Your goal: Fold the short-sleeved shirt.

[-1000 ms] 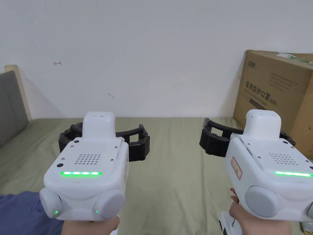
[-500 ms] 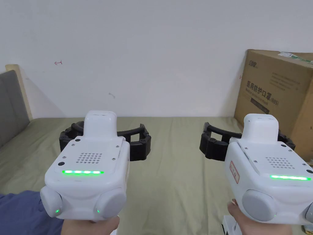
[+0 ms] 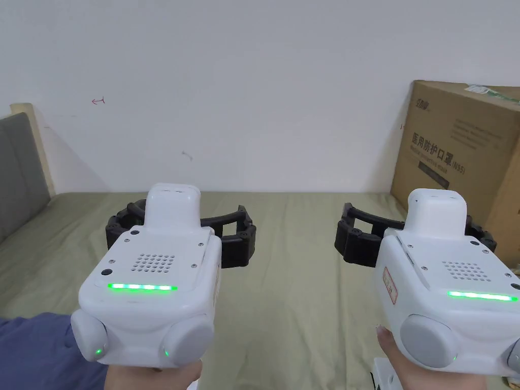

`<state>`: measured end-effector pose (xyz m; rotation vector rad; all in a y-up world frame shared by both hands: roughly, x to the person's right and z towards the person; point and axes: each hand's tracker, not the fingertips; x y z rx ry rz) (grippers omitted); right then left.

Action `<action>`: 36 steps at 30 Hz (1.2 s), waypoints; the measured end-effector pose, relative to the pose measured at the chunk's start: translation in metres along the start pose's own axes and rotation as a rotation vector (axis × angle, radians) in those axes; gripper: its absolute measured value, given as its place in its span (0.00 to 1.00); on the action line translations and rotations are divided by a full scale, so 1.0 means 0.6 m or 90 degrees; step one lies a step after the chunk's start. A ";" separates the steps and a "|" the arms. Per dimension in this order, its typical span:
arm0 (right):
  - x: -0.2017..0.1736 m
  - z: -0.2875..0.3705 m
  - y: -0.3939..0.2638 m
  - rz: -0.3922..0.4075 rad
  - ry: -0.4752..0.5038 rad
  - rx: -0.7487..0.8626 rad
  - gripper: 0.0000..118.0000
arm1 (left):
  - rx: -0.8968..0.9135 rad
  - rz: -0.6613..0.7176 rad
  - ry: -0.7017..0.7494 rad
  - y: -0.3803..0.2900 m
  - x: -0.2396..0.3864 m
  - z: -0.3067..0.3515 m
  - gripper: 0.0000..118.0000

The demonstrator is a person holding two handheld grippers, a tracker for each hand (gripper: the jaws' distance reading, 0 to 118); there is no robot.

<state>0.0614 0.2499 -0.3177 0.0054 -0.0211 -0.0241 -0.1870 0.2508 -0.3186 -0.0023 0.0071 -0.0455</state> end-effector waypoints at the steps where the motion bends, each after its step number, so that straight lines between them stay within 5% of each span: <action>1: 0.000 0.000 0.000 0.000 0.000 0.001 1.00 | -0.001 0.004 0.005 0.001 0.000 0.000 0.98; 3: 0.001 -0.001 -0.001 0.002 0.003 0.002 1.00 | -0.008 0.008 0.014 0.001 -0.002 -0.002 0.96; 5: 0.005 0.001 -0.002 -0.002 0.021 0.006 0.89 | -0.020 0.002 0.028 0.001 -0.001 -0.006 0.75; 6: 0.006 0.002 -0.002 -0.010 0.021 0.003 0.71 | -0.035 -0.005 0.039 0.000 0.002 -0.010 0.52; 7: 0.007 0.001 -0.003 -0.016 0.024 0.005 0.24 | -0.060 -0.009 0.055 -0.002 0.004 -0.014 0.18; 8: 0.007 -0.004 -0.004 -0.017 0.013 -0.004 0.00 | -0.074 -0.019 0.059 -0.005 0.006 -0.019 0.00; 9: 0.006 -0.007 -0.010 -0.011 -0.027 -0.010 0.00 | -0.070 -0.020 0.044 -0.011 0.005 -0.019 0.01; 11: 0.008 -0.018 -0.019 -0.052 0.028 -0.047 0.00 | -0.069 0.019 -0.022 -0.019 -0.004 -0.014 0.00; 16: 0.008 -0.019 -0.030 -0.036 0.007 -0.048 0.00 | -0.070 -0.043 0.001 -0.030 0.009 -0.015 0.00; 26: -0.020 -0.038 -0.051 -0.018 0.026 -0.080 0.00 | -0.127 0.049 0.014 -0.060 -0.063 -0.020 0.00; 32: -0.183 -0.060 -0.067 -0.036 0.164 -0.108 0.00 | -0.140 -0.024 0.187 -0.075 -0.211 0.043 0.00; 36: -0.328 -0.050 -0.072 -0.023 0.326 -0.141 0.00 | -0.130 0.008 0.296 -0.069 -0.318 0.106 0.00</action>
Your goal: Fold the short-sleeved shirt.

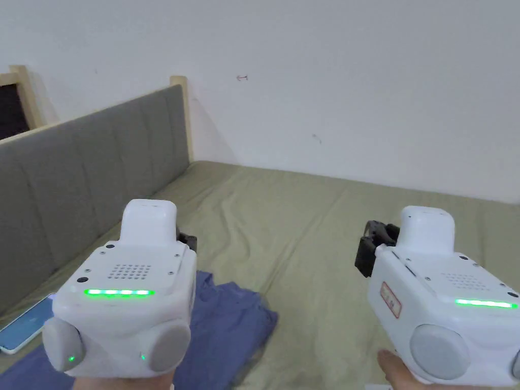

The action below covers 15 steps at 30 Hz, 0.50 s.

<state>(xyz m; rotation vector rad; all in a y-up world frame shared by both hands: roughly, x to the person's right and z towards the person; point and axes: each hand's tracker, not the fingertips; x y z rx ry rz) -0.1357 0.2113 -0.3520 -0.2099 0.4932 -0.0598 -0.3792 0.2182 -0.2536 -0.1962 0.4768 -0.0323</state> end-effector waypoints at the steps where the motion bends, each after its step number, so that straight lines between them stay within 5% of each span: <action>1: -0.029 -0.012 -0.003 0.016 0.039 -0.013 0.00 | -0.004 0.014 0.025 -0.001 -0.025 0.002 0.00; 4: -0.094 -0.037 -0.008 0.066 0.082 -0.020 0.00 | -0.008 0.031 0.052 -0.012 -0.071 0.010 0.00; 10: -0.131 -0.080 -0.021 0.058 0.093 -0.047 0.00 | -0.045 0.019 0.063 -0.052 -0.091 -0.008 0.00; 15: -0.139 -0.127 -0.051 0.084 0.101 -0.122 0.00 | -0.341 0.098 -0.065 -0.112 -0.145 -0.159 0.00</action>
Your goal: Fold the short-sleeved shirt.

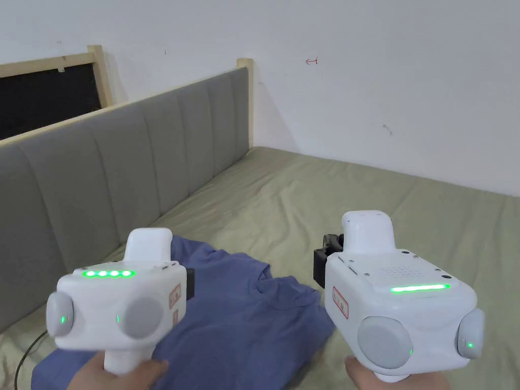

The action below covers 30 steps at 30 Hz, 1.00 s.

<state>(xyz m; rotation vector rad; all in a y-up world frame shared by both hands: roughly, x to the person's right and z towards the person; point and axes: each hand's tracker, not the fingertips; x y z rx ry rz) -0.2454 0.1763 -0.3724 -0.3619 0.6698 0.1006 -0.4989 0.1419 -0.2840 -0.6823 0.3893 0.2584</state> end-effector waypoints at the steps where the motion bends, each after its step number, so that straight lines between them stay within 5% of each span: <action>1: 0.001 -0.009 -0.008 0.004 0.004 -0.014 0.00 | -0.093 0.034 -0.054 0.004 -0.022 -0.047 0.00; 4: 0.006 -0.034 -0.034 0.009 0.016 -0.066 0.00 | -0.205 0.093 -0.127 0.002 -0.068 -0.145 0.00; 6: 0.013 -0.052 -0.049 -0.001 0.022 -0.097 0.00 | -0.223 0.046 -0.062 -0.002 -0.076 -0.187 0.02; 7: 0.016 -0.060 -0.057 -0.005 0.025 -0.109 0.00 | -0.237 0.023 -0.015 -0.006 -0.078 -0.209 0.13; 9: 0.021 -0.075 -0.068 -0.007 0.029 -0.126 0.00 | -0.276 -0.003 0.005 -0.023 -0.086 -0.256 0.77; 10: 0.023 -0.081 -0.073 -0.004 0.028 -0.132 0.00 | -0.280 0.001 0.000 -0.033 -0.086 -0.270 0.91; 14: 0.028 -0.096 -0.091 0.010 0.030 -0.151 0.00 | -0.362 0.015 0.004 -0.078 -0.086 -0.337 0.89; 17: 0.033 -0.104 -0.104 0.006 0.033 -0.164 0.00 | -0.336 -0.050 0.025 -0.105 -0.065 -0.362 1.00; 24: 0.050 -0.105 -0.125 -0.018 0.031 -0.192 0.00 | -0.240 -0.057 0.037 -0.136 -0.067 -0.334 0.99; 26: 0.057 -0.098 -0.127 -0.022 0.028 -0.194 0.00 | -0.214 -0.055 0.039 -0.127 -0.068 -0.307 0.71; 27: 0.060 -0.094 -0.126 -0.023 0.026 -0.193 0.00 | -0.169 -0.055 0.035 -0.121 -0.069 -0.282 0.46; 28: 0.064 -0.089 -0.124 -0.024 0.023 -0.191 0.00 | -0.138 -0.058 0.039 -0.116 -0.072 -0.259 0.04; 30: 0.072 -0.077 -0.119 -0.025 0.020 -0.183 0.00 | -0.130 -0.062 0.055 -0.106 -0.082 -0.227 0.00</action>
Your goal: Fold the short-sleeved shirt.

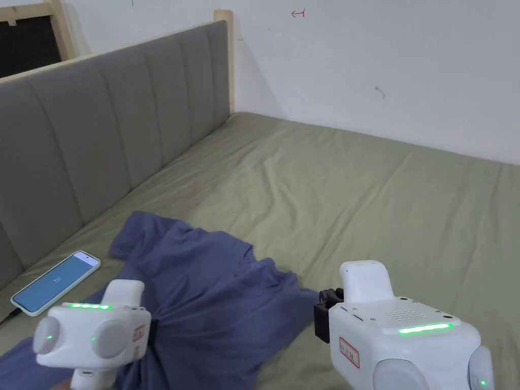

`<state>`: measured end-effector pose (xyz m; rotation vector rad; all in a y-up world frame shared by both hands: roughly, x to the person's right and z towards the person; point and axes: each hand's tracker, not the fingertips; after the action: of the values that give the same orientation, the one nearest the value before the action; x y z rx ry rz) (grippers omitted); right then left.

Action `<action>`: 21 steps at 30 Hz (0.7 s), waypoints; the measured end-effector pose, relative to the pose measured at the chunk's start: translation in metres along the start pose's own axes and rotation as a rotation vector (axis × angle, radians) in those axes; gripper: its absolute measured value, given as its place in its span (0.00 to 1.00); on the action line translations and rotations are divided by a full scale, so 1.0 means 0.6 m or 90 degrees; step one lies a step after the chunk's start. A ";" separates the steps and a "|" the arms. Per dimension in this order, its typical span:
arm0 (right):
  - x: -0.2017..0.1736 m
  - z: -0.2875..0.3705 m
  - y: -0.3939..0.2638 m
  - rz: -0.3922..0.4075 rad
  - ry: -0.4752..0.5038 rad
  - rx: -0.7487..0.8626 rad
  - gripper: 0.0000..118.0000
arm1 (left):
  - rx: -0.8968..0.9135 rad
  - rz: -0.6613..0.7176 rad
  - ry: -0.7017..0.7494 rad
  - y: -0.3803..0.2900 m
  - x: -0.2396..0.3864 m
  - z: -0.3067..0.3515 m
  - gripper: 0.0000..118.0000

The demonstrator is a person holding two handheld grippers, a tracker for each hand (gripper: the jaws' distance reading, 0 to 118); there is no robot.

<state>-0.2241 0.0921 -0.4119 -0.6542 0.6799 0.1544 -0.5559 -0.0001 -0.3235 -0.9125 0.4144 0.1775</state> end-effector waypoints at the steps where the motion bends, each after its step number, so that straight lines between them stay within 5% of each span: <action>1: 0.004 0.008 0.002 0.000 -0.001 0.005 0.00 | 0.026 0.019 -0.027 0.001 -0.012 0.024 0.00; 6: 0.031 0.069 0.016 -0.016 -0.004 0.044 0.00 | 0.146 -0.023 -0.026 0.036 -0.010 0.153 0.00; 9: 0.058 0.130 0.024 -0.025 -0.012 0.090 0.00 | 0.244 -0.044 -0.099 0.079 0.020 0.251 0.00; 21: 0.200 0.374 -0.009 -0.091 -0.151 0.204 0.00 | 0.410 -0.233 -0.365 0.211 0.352 0.539 0.00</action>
<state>-0.0095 0.2155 -0.3525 -0.3670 0.4147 -0.0114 -0.3173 0.3287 -0.3304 -0.2618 -0.2313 -0.0375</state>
